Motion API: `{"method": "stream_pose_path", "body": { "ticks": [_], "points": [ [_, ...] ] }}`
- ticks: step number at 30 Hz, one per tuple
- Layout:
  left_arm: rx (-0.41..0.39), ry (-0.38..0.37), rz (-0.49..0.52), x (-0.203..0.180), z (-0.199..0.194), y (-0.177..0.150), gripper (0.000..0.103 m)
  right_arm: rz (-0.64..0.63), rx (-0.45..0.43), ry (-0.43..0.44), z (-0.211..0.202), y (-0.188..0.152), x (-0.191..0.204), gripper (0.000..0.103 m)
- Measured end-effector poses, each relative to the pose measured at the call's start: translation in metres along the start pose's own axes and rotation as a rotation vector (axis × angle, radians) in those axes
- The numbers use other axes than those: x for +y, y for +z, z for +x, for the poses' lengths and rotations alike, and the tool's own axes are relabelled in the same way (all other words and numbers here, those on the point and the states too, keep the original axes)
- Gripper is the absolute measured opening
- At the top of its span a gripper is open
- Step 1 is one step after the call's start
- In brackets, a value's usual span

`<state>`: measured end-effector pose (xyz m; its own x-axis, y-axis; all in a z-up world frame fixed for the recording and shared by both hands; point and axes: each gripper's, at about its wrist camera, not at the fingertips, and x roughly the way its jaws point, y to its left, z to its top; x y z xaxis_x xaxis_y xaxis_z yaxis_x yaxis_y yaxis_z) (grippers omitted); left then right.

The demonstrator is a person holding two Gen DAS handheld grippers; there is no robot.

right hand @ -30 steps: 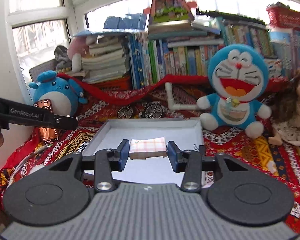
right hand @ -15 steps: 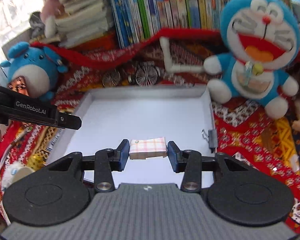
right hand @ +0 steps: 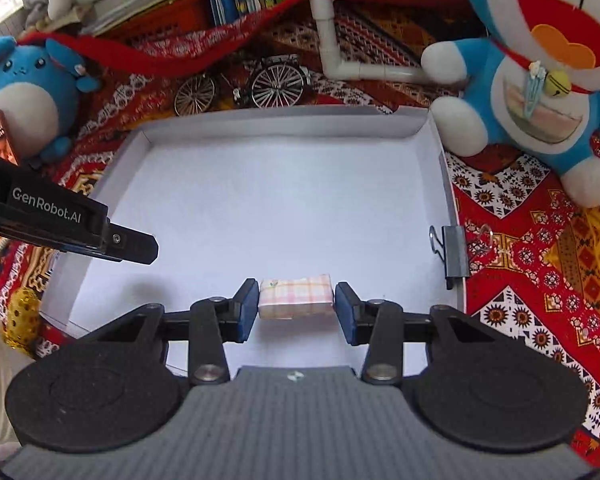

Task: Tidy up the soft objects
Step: 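Carry the cream block with the left tool while the right tool carries the pink block to the tray, then open the left gripper to drop the cream block while the right gripper releases the pink block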

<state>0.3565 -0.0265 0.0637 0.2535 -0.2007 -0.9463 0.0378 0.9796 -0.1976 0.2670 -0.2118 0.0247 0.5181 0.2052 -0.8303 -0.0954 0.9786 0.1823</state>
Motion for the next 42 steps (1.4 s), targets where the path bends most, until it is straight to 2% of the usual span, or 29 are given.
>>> {"method": "stream_pose_path", "body": {
  "ticks": [9,19,23,31,42],
  "points": [
    [0.070,0.023,-0.024,0.004,0.018,0.001,0.026,-0.017,0.013,-0.015,0.006,0.001,0.005,0.049],
    [0.072,0.024,-0.039,0.008,0.021,0.002,0.029,-0.028,0.003,-0.028,0.006,0.000,0.008,0.052],
    [0.051,0.025,-0.025,0.006,0.017,0.000,0.036,-0.028,-0.002,-0.021,0.005,-0.001,0.008,0.061],
    [-0.012,0.000,-0.010,0.003,-0.004,-0.004,0.042,-0.054,-0.046,-0.033,-0.010,-0.002,0.012,0.062],
    [-0.183,-0.056,0.049,-0.002,-0.058,-0.033,0.047,-0.077,-0.156,-0.011,-0.055,-0.014,0.017,0.068]
  ]
}}
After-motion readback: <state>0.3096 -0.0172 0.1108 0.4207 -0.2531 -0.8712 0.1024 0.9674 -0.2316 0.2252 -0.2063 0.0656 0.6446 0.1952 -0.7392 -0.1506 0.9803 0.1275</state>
